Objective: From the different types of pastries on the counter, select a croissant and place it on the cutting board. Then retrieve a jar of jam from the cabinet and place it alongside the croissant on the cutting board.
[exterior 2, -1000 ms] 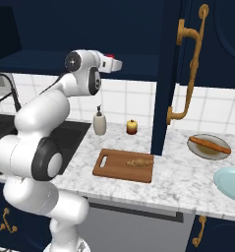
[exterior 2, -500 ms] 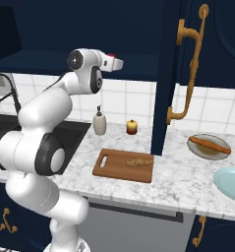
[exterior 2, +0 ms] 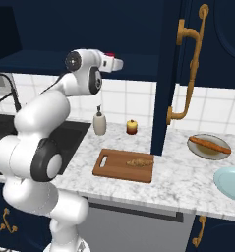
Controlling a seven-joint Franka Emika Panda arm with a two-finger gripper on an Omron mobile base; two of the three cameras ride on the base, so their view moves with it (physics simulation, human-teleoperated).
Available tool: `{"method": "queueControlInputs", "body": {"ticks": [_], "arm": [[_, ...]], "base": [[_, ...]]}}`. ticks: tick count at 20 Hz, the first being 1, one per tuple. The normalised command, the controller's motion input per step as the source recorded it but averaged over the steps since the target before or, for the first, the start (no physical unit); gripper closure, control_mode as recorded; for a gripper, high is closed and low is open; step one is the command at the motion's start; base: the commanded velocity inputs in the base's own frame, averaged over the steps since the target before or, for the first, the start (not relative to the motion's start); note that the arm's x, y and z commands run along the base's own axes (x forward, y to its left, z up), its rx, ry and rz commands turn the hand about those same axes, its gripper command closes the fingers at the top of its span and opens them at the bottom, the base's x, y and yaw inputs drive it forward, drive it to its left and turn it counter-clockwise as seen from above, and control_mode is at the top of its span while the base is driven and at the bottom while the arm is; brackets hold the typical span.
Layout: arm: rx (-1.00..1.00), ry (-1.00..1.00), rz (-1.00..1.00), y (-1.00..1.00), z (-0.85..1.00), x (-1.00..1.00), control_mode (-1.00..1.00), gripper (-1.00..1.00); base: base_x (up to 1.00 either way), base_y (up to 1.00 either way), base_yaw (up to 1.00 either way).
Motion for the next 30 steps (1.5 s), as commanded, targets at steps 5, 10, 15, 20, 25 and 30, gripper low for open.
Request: {"method": "queueControlInputs", "body": {"ticks": [5, 10, 15, 20, 25, 30], "arm": [[0.00, -0.13, -0.28, 0.20, 0.02, -0.93, -1.00, 1.00], [0.01, -0.01, -0.45, 0.62, 0.00, -0.75, -1.00, 1.00], [0.00, 0.00, -0.45, 0.61, -0.13, -0.43, -1.00, 1.00], [0.00, 0.00, -0.43, 0.34, -0.27, -0.12, -1.00, 1.00], [0.01, 0.03, -0.40, 0.01, -0.43, 0.00, -1.00, 1.00], [0.03, 0.04, -0.34, -0.05, -0.45, 0.00, -1.00, 1.00]], "base": [[0.00, 0.00, 0.00], [0.00, 0.00, 0.00], [0.00, 0.00, 0.00], [0.00, 0.00, 0.00], [0.00, 0.00, 0.00], [0.00, 0.00, 0.00]]}}
